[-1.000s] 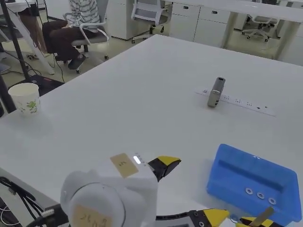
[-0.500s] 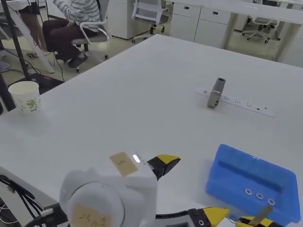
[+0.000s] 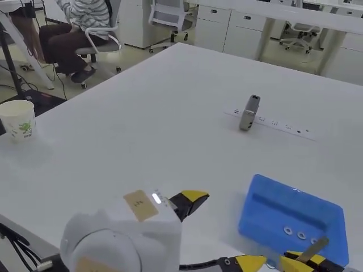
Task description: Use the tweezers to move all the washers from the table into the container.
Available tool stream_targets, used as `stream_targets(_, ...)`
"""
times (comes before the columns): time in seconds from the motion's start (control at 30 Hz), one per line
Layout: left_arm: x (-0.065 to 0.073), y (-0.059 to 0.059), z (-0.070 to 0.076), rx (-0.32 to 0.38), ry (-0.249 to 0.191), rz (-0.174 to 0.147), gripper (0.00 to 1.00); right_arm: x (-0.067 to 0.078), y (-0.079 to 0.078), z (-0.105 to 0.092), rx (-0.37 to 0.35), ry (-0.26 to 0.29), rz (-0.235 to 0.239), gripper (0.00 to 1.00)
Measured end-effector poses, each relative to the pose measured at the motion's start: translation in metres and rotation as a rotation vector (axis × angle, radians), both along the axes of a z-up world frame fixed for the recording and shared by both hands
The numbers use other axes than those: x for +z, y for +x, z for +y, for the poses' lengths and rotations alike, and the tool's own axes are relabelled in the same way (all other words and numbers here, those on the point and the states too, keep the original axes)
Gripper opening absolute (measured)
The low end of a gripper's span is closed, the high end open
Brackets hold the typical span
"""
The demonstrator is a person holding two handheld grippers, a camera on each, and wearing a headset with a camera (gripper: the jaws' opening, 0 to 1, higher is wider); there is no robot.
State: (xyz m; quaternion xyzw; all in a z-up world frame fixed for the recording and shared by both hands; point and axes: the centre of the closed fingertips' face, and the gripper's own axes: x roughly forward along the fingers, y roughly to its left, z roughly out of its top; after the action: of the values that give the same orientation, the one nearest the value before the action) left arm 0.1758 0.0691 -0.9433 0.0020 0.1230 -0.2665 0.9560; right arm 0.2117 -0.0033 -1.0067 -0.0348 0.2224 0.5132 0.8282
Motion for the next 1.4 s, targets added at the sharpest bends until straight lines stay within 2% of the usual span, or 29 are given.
stream_targets(0.13,0.001,0.0,0.001,0.007,-0.006,0.0,0.6,0.016,0.007,0.004,-0.002,0.043,-0.016,0.03)
stream_targets(0.43,0.0,0.0,0.0,0.001,0.0,0.003,0.6,0.042,0.019,0.009,-0.006,0.089,-0.057,0.03)
stream_targets(0.73,0.0,0.0,0.002,0.007,-0.003,0.003,0.6,0.053,0.032,0.016,-0.008,0.106,-0.078,0.03)
stream_targets(1.1,0.001,0.0,0.003,0.011,-0.009,0.002,0.59,0.061,0.056,0.025,-0.001,0.1,-0.115,0.03)
stream_targets(1.4,0.0,0.0,0.003,0.009,-0.007,0.003,0.59,0.047,0.076,0.031,0.002,0.066,-0.1,0.03)
